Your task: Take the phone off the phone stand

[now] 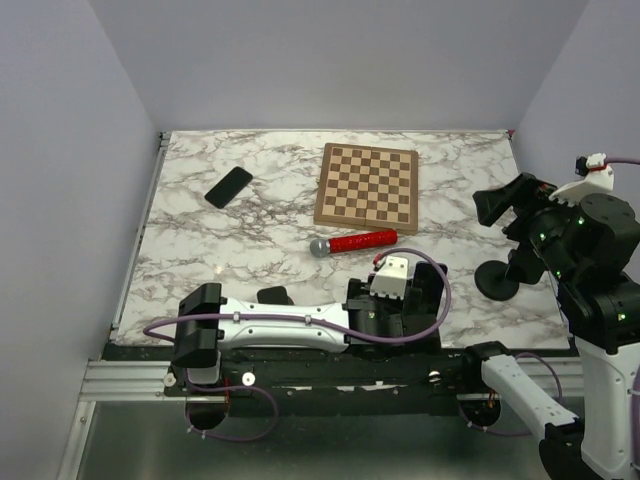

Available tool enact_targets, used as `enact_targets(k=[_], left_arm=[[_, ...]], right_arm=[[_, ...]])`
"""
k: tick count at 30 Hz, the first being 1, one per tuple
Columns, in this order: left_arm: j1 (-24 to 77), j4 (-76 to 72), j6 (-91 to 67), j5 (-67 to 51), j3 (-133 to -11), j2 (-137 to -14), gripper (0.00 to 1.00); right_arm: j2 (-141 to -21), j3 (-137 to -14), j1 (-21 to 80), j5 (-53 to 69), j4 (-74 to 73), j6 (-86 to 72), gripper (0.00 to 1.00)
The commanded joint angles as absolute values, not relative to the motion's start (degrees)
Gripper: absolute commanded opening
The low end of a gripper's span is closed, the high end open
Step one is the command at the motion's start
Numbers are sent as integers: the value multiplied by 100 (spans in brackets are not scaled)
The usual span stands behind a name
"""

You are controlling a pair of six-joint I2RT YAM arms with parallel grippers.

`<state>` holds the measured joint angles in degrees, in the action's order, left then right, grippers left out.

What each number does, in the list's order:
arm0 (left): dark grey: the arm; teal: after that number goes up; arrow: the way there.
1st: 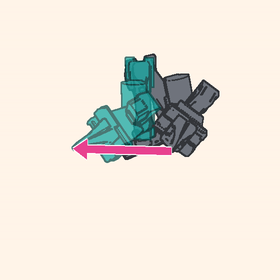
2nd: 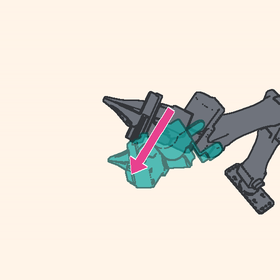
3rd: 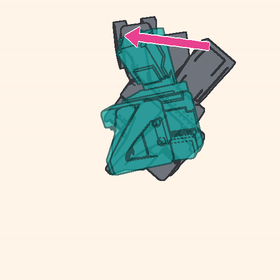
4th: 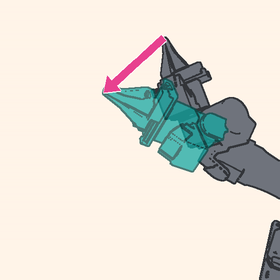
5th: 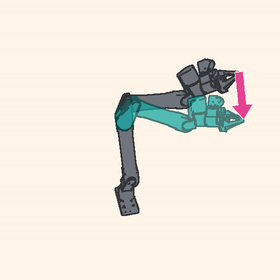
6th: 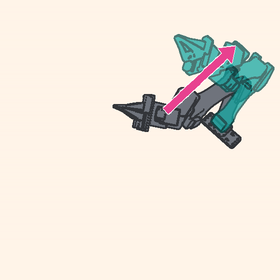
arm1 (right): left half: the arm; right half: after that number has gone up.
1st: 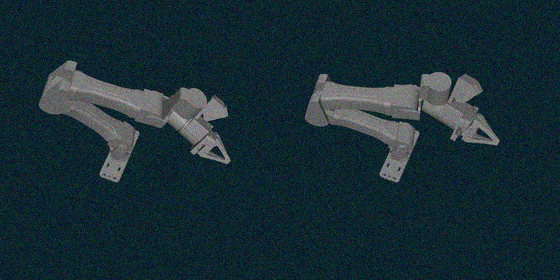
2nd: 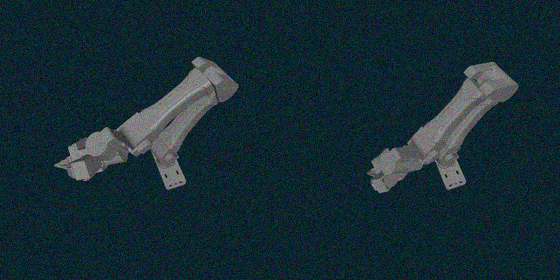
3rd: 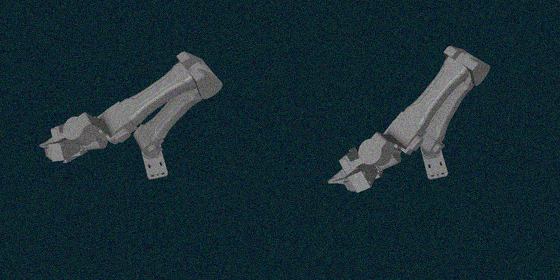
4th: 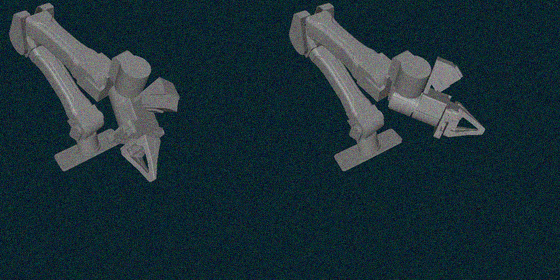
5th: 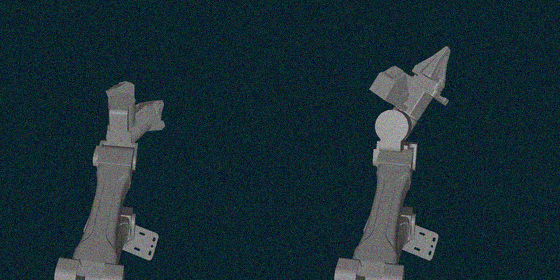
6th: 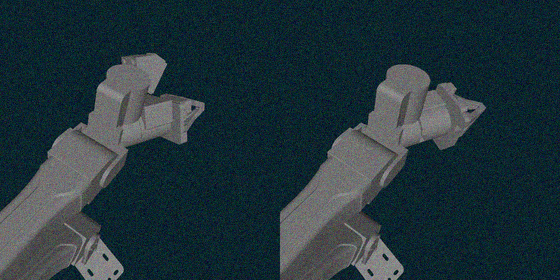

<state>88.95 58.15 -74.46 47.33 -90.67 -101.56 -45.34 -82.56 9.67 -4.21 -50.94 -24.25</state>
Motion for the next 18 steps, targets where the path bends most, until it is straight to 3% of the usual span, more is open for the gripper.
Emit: enact_targets(k=[1, 8, 18], left_arm=[[8508, 5180, -6938, 4084, -8694, -9838, 99], [8352, 4297, -6038, 3833, -8354, -9804, 99], [8198, 4695, -6201, 4162, -8795, -10336, 99]], right_arm=[[-4470, -8377, 947, -464, -5269, -2445, 100], [-4455, -8251, 947, -410, -5133, -2492, 100], [-4458, -8209, 945, -391, -5057, -2531, 100]])
